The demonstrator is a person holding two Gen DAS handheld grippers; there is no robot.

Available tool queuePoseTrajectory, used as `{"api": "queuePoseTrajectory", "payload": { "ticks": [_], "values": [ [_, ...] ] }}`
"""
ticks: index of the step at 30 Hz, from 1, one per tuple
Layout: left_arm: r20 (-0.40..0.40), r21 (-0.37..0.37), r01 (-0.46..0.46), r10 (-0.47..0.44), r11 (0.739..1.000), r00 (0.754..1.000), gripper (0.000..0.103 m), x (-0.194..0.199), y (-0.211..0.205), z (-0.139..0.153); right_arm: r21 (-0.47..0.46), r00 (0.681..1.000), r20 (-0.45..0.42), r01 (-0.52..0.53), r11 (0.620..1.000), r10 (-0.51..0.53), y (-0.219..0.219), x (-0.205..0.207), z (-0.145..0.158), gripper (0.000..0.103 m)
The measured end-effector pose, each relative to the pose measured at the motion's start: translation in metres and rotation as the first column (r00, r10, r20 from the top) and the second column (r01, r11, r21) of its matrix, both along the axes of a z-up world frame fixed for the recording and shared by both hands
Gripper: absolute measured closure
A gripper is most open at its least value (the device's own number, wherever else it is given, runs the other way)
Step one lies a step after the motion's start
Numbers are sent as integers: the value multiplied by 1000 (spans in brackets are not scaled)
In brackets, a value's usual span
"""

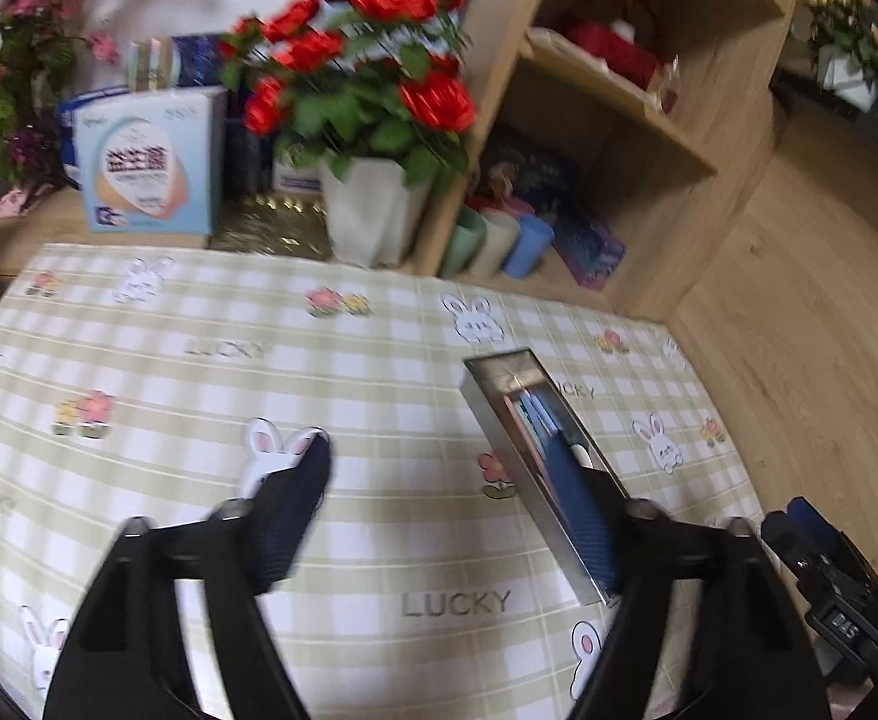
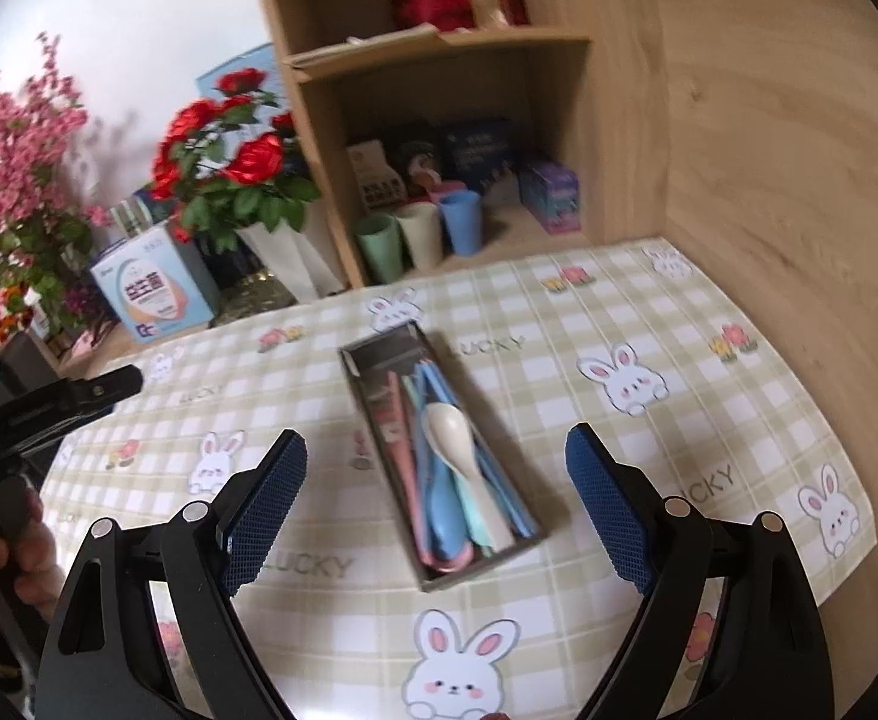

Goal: Organize utensils

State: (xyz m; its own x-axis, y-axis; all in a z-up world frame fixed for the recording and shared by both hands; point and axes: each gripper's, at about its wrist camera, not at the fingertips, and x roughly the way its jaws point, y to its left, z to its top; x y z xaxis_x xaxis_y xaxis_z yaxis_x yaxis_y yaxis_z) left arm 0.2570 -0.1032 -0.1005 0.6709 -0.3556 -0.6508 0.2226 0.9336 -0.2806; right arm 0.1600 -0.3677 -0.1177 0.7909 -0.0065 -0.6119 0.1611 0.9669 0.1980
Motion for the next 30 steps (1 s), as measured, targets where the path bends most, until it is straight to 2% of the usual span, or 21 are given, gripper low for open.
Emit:
{"api": "queuePoseTrajectory", "payload": {
  "ticks": [3, 6, 10, 14, 20, 23, 27, 30],
  "values": [
    [63, 23, -25, 24, 999, 998, 11, -19, 28, 20, -32, 999, 32, -19, 999, 20, 22, -4, 12, 18],
    [138, 71, -54, 43, 996, 990, 7, -38, 50, 36, -62, 997, 64, -29, 998, 33, 43, -9, 25, 18],
    [213, 137, -93, 63, 986, 975, 6, -60, 72, 52, -79, 994, 97, -37, 996, 45, 64, -15, 38, 18],
    [241, 165, -118, 76, 979, 967, 6, -73, 86, 61, -89, 991, 124, -33, 996, 44, 76, -20, 47, 18],
    [274, 148, -98, 54, 984, 960, 6, -87, 96, 70, -101, 988, 147, -20, 995, 35, 82, -27, 58, 18],
    [291, 144, -97, 52, 985, 955, 6, -93, 95, 73, -104, 987, 157, -10, 995, 26, 82, -30, 61, 18],
    [319, 189, -119, 54, 975, 946, 6, -98, 86, 74, -107, 986, 164, -5, 994, 22, 83, -31, 63, 18],
    [329, 195, -113, 44, 974, 943, 6, -100, 81, 75, -103, 985, 169, 1, 995, 17, 82, -32, 64, 18]
  ]
}}
